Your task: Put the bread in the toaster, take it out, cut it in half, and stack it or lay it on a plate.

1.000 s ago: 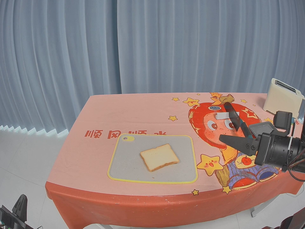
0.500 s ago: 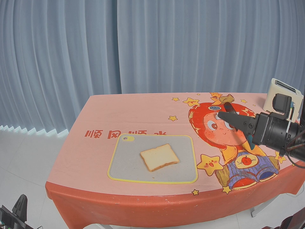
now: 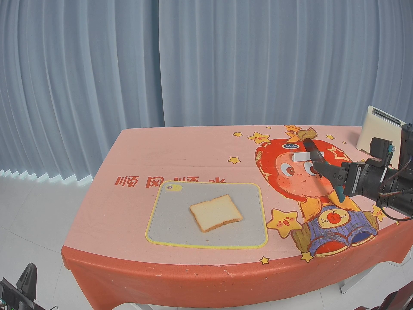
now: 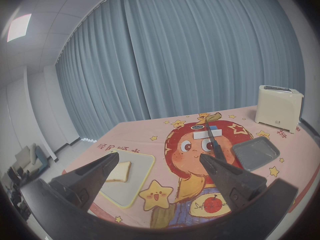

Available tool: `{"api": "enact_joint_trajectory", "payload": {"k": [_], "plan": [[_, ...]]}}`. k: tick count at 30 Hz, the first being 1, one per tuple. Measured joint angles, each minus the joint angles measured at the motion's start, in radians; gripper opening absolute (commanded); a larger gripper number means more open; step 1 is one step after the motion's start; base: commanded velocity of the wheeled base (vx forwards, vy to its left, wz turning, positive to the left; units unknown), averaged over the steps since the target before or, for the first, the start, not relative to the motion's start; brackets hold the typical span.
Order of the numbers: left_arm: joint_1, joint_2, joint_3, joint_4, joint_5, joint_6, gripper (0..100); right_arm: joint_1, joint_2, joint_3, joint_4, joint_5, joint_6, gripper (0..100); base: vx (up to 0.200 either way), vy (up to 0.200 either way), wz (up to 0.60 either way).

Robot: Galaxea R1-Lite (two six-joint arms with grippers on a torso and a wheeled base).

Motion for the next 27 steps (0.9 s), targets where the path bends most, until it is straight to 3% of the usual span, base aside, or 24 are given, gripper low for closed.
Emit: {"api": "enact_joint_trajectory", "payload": {"k": [8,12,19,27], "plan": [[0.0,0.0,0.0,0.0,0.0,0.0,0,-0.019,0.006,0.018,0.011,-0.03,-0.037,100,0.0,0.0,0.0],[0.001,0.0,0.0,0.0,0.0,0.0,0,-0.035,0.006,0.037,0.014,-0.04,-0.081,100,0.0,0.0,0.0],[0.0,0.0,0.0,0.0,0.0,0.0,0,-0.137,0.016,0.046,0.002,-0.076,-0.122,100,0.0,0.0,0.0],[0.001,0.0,0.0,0.0,0.0,0.0,0,-0.214,0.073,0.035,0.0,-0.049,-0.154,100,0.0,0.0,0.0]]}}
